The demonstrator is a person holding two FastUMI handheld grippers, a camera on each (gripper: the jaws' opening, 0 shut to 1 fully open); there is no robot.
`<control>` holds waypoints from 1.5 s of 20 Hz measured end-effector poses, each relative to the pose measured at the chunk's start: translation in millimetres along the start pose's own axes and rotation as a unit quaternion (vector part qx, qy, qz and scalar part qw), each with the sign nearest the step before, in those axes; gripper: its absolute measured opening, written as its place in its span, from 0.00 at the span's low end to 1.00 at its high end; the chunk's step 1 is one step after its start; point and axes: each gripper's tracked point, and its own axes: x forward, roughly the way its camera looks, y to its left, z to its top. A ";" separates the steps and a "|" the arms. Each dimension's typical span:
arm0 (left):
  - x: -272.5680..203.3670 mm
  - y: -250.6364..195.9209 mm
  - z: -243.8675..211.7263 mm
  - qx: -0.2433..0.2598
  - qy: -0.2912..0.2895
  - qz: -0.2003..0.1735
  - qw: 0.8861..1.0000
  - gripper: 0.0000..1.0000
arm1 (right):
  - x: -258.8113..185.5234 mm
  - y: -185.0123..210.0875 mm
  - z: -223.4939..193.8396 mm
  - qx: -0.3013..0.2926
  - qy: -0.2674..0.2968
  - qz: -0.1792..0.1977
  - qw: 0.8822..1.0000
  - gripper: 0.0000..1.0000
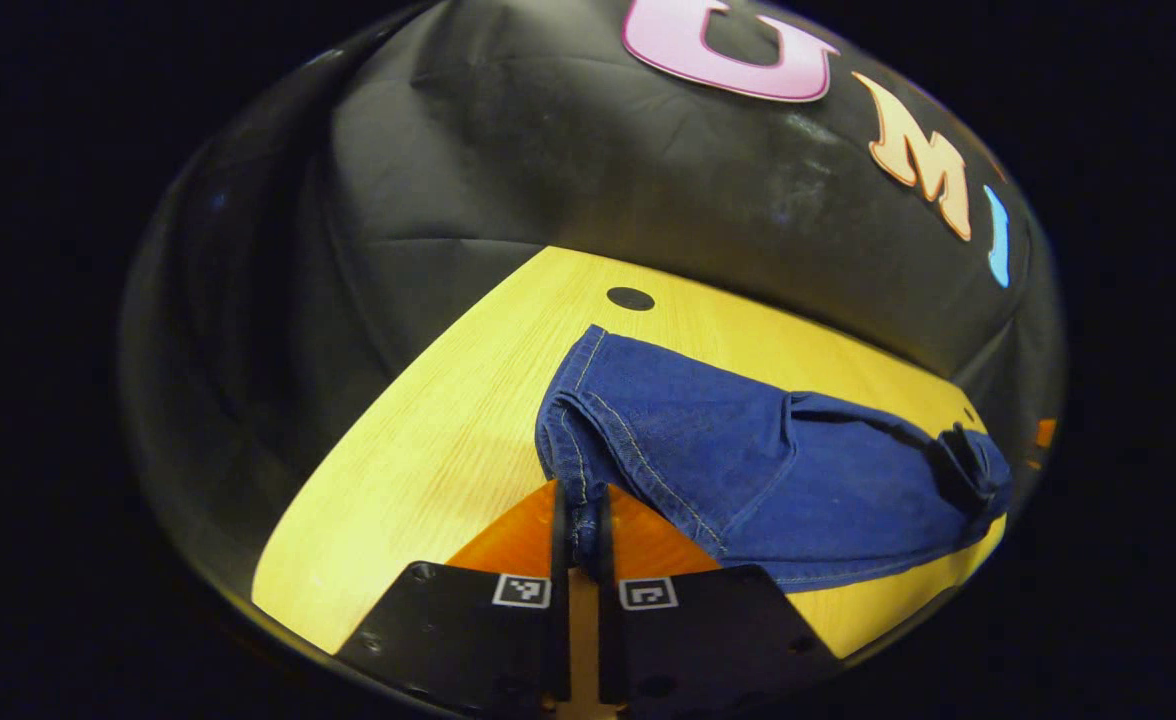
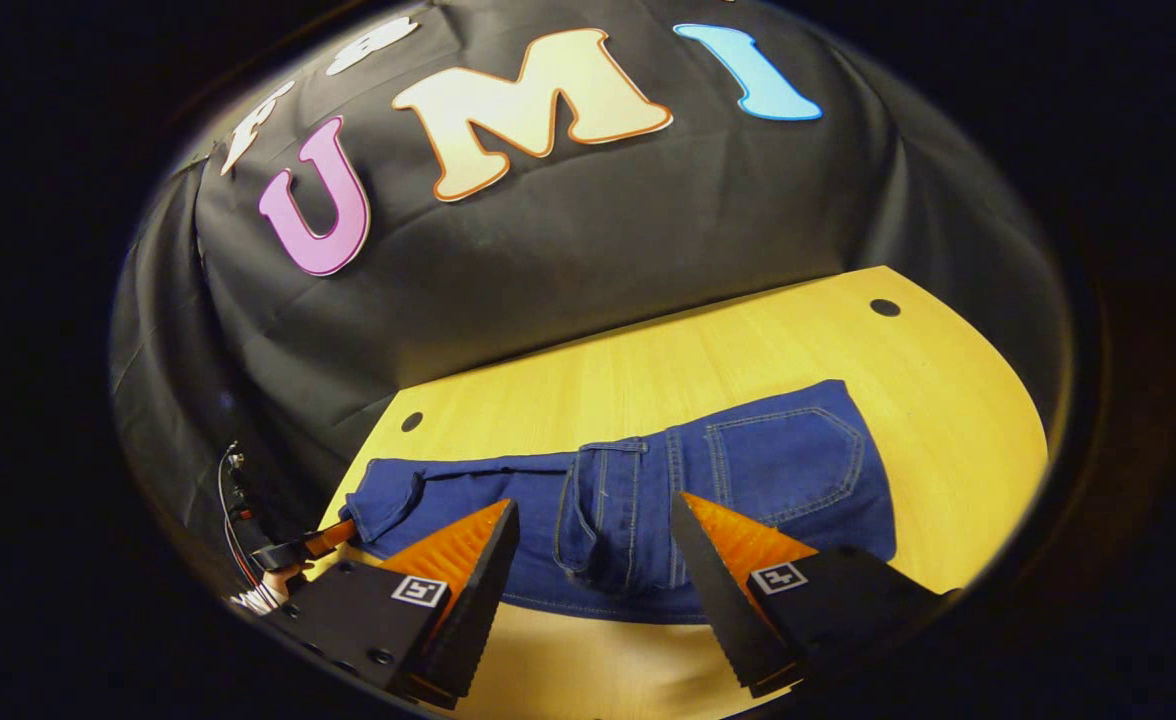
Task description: Grasp the waist and the cuffs of the jeans and fold them to make the two legs overlap; first hold the waist and fold one-third of the jeans toward the cuffs, then hold the cuffs and fold the remaining one-third in the same direction to finish folding.
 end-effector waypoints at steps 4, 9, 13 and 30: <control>0.1 1.0 2.0 -0.019 -0.008 0.002 1.000 0.00 | -11.9 -9.7 -12.6 0.012 0.007 -0.008 1.000 0.94; -16.7 -16.4 22.9 -0.135 -0.024 -0.053 0.989 0.00 | -28.1 -25.4 -16.0 0.013 0.009 -0.019 1.000 0.94; -39.1 -42.7 57.4 -0.156 -0.049 -0.089 0.983 0.00 | -38.1 -37.4 -7.8 0.023 0.001 -0.016 1.000 0.94; -87.7 -447.8 87.1 -0.043 -0.051 -0.256 0.964 0.00 | -64.3 -201.6 20.6 -0.023 0.034 0.012 0.999 0.94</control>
